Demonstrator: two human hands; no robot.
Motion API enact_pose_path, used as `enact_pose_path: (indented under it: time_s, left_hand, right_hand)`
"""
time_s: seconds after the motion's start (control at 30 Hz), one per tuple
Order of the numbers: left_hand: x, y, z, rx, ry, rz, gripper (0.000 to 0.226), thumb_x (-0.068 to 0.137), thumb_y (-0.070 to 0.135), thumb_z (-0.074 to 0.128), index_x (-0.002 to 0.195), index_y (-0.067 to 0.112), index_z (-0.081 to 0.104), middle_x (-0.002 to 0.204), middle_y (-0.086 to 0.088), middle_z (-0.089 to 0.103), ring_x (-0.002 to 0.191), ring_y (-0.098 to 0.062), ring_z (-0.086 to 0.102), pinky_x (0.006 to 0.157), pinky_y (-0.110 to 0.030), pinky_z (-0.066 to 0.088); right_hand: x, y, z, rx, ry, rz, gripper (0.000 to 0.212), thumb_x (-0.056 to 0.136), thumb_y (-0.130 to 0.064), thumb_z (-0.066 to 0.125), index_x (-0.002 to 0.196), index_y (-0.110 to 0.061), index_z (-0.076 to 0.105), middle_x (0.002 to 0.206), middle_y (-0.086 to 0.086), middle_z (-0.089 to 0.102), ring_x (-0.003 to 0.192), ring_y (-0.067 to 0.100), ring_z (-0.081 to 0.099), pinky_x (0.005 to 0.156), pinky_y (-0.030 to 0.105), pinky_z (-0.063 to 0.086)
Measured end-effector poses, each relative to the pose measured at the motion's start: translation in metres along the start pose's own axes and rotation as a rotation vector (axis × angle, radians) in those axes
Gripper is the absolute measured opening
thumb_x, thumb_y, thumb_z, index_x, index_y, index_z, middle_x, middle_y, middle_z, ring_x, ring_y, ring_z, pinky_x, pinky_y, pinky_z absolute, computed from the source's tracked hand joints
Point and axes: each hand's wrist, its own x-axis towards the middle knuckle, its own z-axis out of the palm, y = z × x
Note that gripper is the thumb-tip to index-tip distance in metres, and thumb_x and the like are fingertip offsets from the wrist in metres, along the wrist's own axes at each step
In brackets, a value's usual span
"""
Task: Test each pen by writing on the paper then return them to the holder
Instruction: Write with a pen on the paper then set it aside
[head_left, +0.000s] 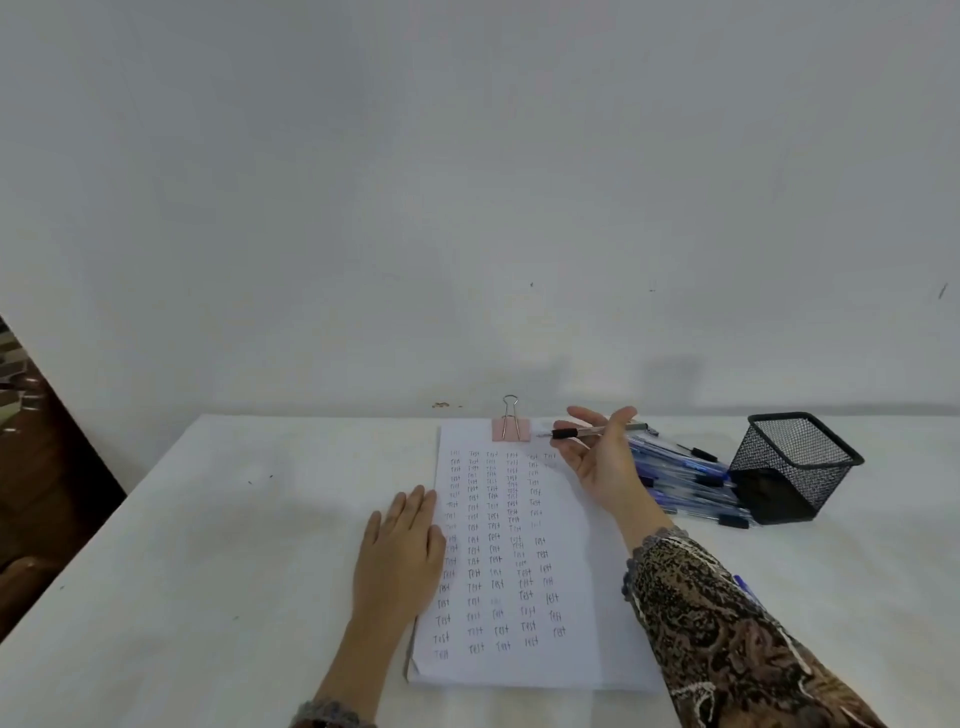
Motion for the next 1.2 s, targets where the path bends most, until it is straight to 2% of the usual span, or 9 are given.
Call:
enact_pose_path:
  time_s: [0.1, 0.2, 0.3, 0.37, 0.47, 0.57, 0.87, 0.97, 1.2]
  left_hand:
    - [0.000, 0.001, -0.001, 0.007, 0.002, -0.004, 0.090, 0.065, 0.049, -0.019, 0.148, 0.024, 0.007, 0.156, 0.010, 0.004, 0.144, -0.006, 0.000, 0.116, -0.029, -0.003]
    - [0.001, 0.002, -0.001, 0.000, -0.008, -0.011, 0.087, 0.068, 0.049, -0.018, 0.148, 0.024, 0.006, 0.156, 0.011, 0.003, 0.143, -0.006, -0.001, 0.116, -0.029, -0.003]
    - [0.001, 0.001, 0.000, 0.001, -0.008, -0.012, 0.093, 0.063, 0.050, -0.020, 0.148, 0.025, 0.008, 0.156, 0.010, 0.004, 0.143, -0.006, -0.001, 0.115, -0.029, -0.004]
    - [0.001, 0.001, 0.000, -0.009, -0.006, -0.015, 0.093, 0.063, 0.051, -0.019, 0.148, 0.025, 0.008, 0.156, 0.011, 0.005, 0.143, -0.006, 0.000, 0.115, -0.029, -0.004]
    - [0.001, 0.001, 0.000, -0.009, -0.005, -0.018, 0.093, 0.063, 0.051, -0.019, 0.148, 0.025, 0.009, 0.156, 0.011, 0.006, 0.143, -0.006, 0.000, 0.115, -0.029, -0.004]
    - [0.001, 0.002, 0.000, -0.019, -0.006, -0.022, 0.093, 0.063, 0.051, -0.018, 0.148, 0.024, 0.009, 0.156, 0.011, 0.006, 0.143, -0.006, 0.001, 0.115, -0.028, -0.005]
    - [0.000, 0.001, -0.001, -0.026, -0.016, -0.013, 0.084, 0.070, 0.051, -0.014, 0.148, 0.026, 0.008, 0.156, 0.012, 0.004, 0.143, -0.004, -0.001, 0.115, -0.028, -0.005]
    - [0.001, 0.000, -0.001, -0.021, -0.029, -0.019, 0.065, 0.087, 0.044, 0.000, 0.148, 0.025, 0.008, 0.156, 0.012, 0.004, 0.143, -0.004, -0.002, 0.116, -0.028, -0.005]
    - [0.000, 0.000, -0.001, -0.023, -0.032, -0.019, 0.071, 0.080, 0.043, -0.002, 0.148, 0.025, 0.007, 0.156, 0.012, 0.003, 0.143, -0.005, -0.002, 0.115, -0.028, -0.005]
  right_hand:
    - [0.005, 0.002, 0.000, 0.046, -0.052, -0.035, 0.020, 0.097, -0.018, 0.045, 0.083, -0.007, 0.054, 0.068, 0.005, 0.071, 0.064, 0.015, 0.071, 0.059, 0.017, 0.056]
    - [0.010, 0.008, -0.007, -0.104, -0.080, -0.117, 0.024, 0.084, 0.014, 0.054, 0.077, -0.009, 0.051, 0.061, 0.002, 0.064, 0.062, 0.015, 0.069, 0.061, 0.016, 0.055]
    - [0.009, 0.015, -0.007, -0.421, -0.015, -0.256, 0.032, 0.083, 0.015, 0.054, 0.071, -0.014, 0.050, 0.058, 0.006, 0.052, 0.045, 0.012, 0.053, 0.044, 0.019, 0.044]
    - [0.009, 0.021, -0.005, -0.540, 0.042, -0.334, 0.047, 0.078, 0.021, 0.050, 0.059, -0.020, 0.035, 0.061, 0.002, 0.034, 0.045, 0.007, 0.033, 0.044, 0.016, 0.030]
    - [0.005, 0.027, 0.001, -0.589, 0.037, -0.372, 0.055, 0.073, 0.026, 0.043, 0.062, -0.023, 0.020, 0.054, -0.009, 0.023, 0.043, 0.001, 0.017, 0.043, 0.010, 0.019]
    - [0.004, 0.026, 0.003, -0.630, 0.047, -0.360, 0.054, 0.072, 0.025, 0.042, 0.061, -0.023, 0.019, 0.043, -0.017, 0.023, 0.041, 0.001, 0.017, 0.043, 0.009, 0.018]
    - [0.006, 0.028, 0.001, -0.670, 0.039, -0.326, 0.050, 0.072, 0.019, 0.046, 0.057, -0.021, 0.020, 0.058, -0.004, 0.022, 0.055, 0.011, 0.018, 0.057, 0.022, 0.020]
    - [0.006, 0.027, 0.000, -0.717, 0.024, -0.323, 0.051, 0.070, 0.018, 0.047, 0.053, -0.022, 0.020, 0.055, -0.006, 0.021, 0.054, 0.011, 0.018, 0.056, 0.022, 0.020]
    - [0.005, 0.026, 0.000, -0.714, 0.065, -0.361, 0.050, 0.071, 0.018, 0.048, 0.053, -0.020, 0.020, 0.055, -0.004, 0.021, 0.053, 0.011, 0.019, 0.055, 0.022, 0.021]
